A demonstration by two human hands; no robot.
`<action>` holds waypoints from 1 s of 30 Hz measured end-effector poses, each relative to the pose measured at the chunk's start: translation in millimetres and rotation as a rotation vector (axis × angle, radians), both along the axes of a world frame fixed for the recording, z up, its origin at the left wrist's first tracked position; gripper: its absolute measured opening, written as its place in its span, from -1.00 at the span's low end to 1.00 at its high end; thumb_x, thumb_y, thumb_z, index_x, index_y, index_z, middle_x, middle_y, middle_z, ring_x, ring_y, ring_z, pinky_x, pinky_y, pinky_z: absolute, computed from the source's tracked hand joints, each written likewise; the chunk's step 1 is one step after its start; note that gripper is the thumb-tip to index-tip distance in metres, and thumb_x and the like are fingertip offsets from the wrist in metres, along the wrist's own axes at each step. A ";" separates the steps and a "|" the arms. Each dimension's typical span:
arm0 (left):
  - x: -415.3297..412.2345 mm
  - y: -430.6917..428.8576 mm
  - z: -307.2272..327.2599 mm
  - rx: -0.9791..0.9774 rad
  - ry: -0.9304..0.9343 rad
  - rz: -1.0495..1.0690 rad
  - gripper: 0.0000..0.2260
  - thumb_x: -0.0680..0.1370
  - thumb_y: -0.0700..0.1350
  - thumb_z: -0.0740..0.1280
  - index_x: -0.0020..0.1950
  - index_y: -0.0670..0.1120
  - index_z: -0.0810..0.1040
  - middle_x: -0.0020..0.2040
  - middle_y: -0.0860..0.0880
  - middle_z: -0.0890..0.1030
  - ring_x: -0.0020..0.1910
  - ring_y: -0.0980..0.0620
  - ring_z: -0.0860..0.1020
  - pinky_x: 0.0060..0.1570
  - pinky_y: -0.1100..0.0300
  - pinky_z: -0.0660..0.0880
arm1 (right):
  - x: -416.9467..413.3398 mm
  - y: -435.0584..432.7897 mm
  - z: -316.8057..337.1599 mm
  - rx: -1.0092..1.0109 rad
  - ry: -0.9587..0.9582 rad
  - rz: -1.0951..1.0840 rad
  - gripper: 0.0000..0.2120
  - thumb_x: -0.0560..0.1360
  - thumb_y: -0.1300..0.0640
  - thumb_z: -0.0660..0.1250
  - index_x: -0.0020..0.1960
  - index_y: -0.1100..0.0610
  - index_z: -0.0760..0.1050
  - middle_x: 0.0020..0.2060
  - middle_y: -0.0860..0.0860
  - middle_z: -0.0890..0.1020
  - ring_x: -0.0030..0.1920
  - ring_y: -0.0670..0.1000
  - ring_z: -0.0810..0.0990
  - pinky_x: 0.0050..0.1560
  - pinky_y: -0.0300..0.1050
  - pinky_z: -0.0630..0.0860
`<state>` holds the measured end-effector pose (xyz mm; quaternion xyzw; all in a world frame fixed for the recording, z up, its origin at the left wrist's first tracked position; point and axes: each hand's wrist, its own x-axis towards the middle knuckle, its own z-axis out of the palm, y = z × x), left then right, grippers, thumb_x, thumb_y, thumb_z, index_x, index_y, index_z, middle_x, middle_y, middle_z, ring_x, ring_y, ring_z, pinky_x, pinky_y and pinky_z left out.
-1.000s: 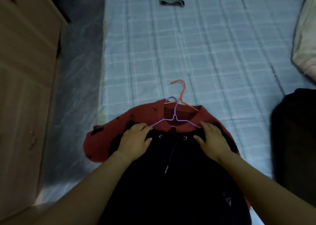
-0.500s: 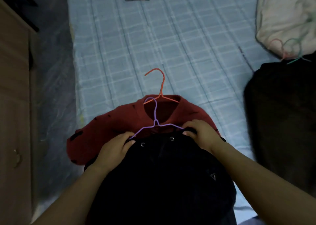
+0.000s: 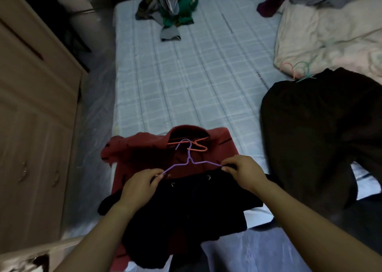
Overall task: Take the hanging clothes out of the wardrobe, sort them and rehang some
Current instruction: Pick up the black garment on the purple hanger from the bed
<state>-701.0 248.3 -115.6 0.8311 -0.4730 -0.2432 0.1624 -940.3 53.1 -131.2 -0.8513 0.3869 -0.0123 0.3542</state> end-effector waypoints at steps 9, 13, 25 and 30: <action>13.0 -2.9 -33.6 -0.010 0.056 -0.017 -0.80 0.57 -0.05 0.26 0.13 -0.02 0.61 -0.03 0.00 0.64 -0.02 0.02 0.58 -0.01 0.10 0.48 | 4.9 10.4 -29.7 0.017 -0.002 -0.080 -0.86 0.46 0.10 0.38 0.01 0.04 0.64 -0.12 0.04 0.64 -0.06 0.06 0.57 -0.02 -0.09 0.46; 57.2 -37.1 -61.4 0.000 0.086 -0.059 -0.76 0.55 0.01 0.21 0.12 -0.01 0.59 -0.08 0.03 0.59 -0.06 0.01 0.56 -0.06 0.12 0.47 | 34.4 -3.3 -56.4 -0.066 -0.074 -0.161 -0.87 0.45 0.11 0.37 -0.04 0.05 0.64 -0.27 0.01 0.60 -0.19 0.08 0.54 -0.15 -0.12 0.42; 168.5 -187.5 -103.8 -0.021 -0.053 -0.302 -0.51 0.50 0.20 -0.03 0.11 0.00 0.59 0.03 -0.03 0.62 0.04 -0.08 0.57 0.03 0.04 0.49 | 106.3 -54.1 -91.1 -0.229 -0.118 -0.222 -0.73 0.47 -0.03 0.23 -0.03 0.06 0.64 -0.28 -0.04 0.54 -0.23 0.05 0.51 -0.22 -0.10 0.47; 175.1 -185.0 -116.1 -0.001 -0.004 -0.267 -0.55 0.50 0.20 0.00 0.04 -0.01 0.58 -0.05 -0.05 0.62 -0.03 -0.10 0.57 -0.03 0.03 0.49 | 111.6 -54.2 -84.6 -0.212 -0.102 -0.204 -0.72 0.48 -0.05 0.20 -0.01 0.02 0.64 -0.27 -0.07 0.53 -0.24 0.04 0.50 -0.26 -0.05 0.50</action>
